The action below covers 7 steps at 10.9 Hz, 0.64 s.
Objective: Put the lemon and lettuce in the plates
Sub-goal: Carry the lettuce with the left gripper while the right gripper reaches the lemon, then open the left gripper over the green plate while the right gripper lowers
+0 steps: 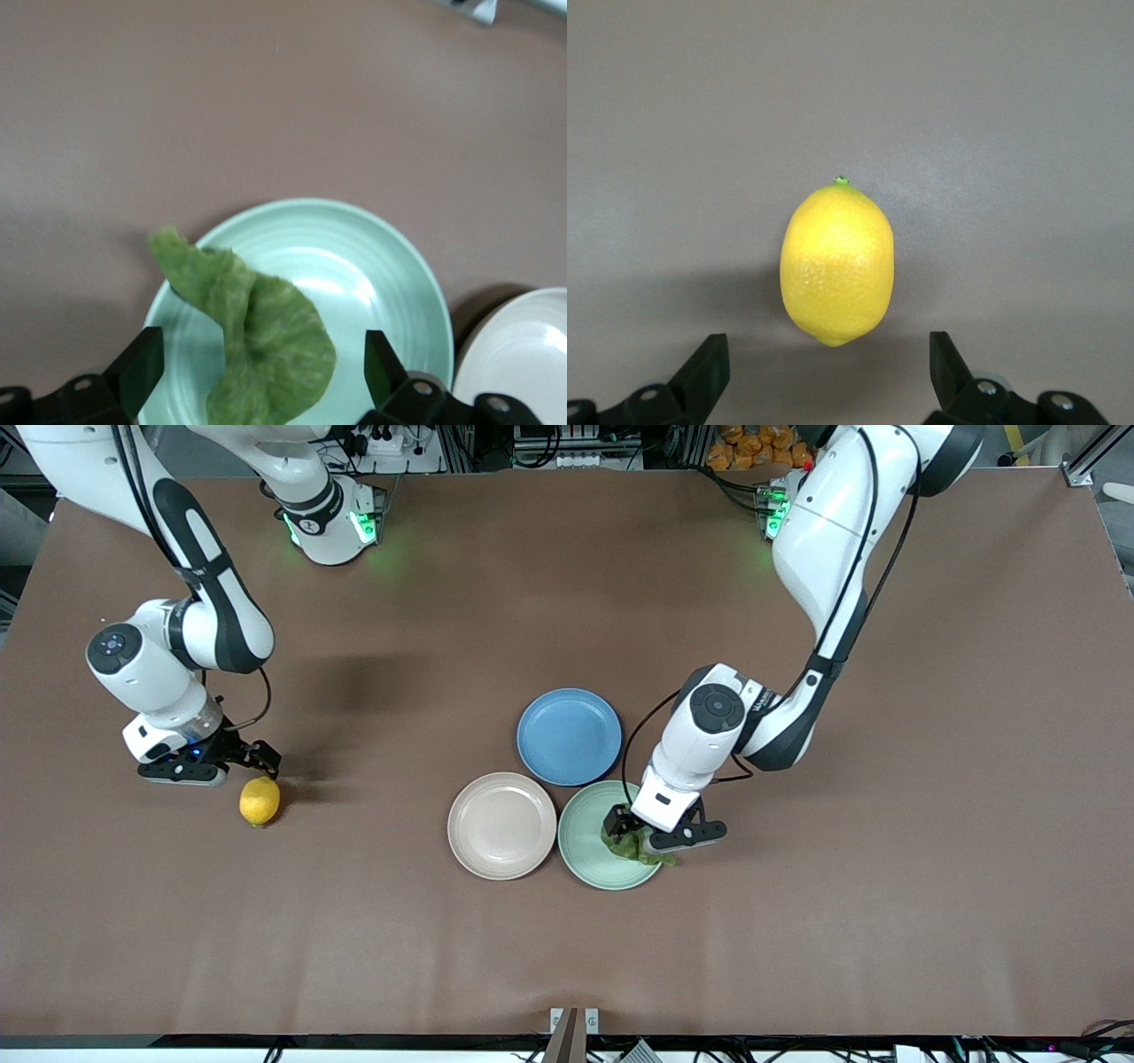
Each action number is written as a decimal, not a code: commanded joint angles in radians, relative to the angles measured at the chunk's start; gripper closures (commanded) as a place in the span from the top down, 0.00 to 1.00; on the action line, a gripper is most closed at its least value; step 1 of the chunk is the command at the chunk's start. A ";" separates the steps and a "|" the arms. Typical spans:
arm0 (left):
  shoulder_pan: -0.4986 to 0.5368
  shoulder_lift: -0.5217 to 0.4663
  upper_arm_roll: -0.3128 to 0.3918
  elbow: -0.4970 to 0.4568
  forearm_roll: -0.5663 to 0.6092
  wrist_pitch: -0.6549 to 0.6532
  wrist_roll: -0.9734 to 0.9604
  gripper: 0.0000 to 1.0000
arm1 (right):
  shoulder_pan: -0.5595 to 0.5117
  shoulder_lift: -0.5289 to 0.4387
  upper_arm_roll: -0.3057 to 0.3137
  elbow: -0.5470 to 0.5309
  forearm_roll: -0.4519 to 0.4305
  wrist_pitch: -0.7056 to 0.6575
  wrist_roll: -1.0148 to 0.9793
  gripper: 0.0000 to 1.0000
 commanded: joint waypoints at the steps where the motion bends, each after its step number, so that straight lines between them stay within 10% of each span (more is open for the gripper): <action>1: 0.003 -0.147 0.040 -0.013 0.010 -0.141 -0.016 1.00 | -0.020 0.047 0.007 0.007 0.002 0.050 0.011 1.00; 7: 0.122 -0.386 0.043 -0.015 0.010 -0.457 0.062 1.00 | 0.000 0.109 0.012 0.073 0.074 0.056 0.020 1.00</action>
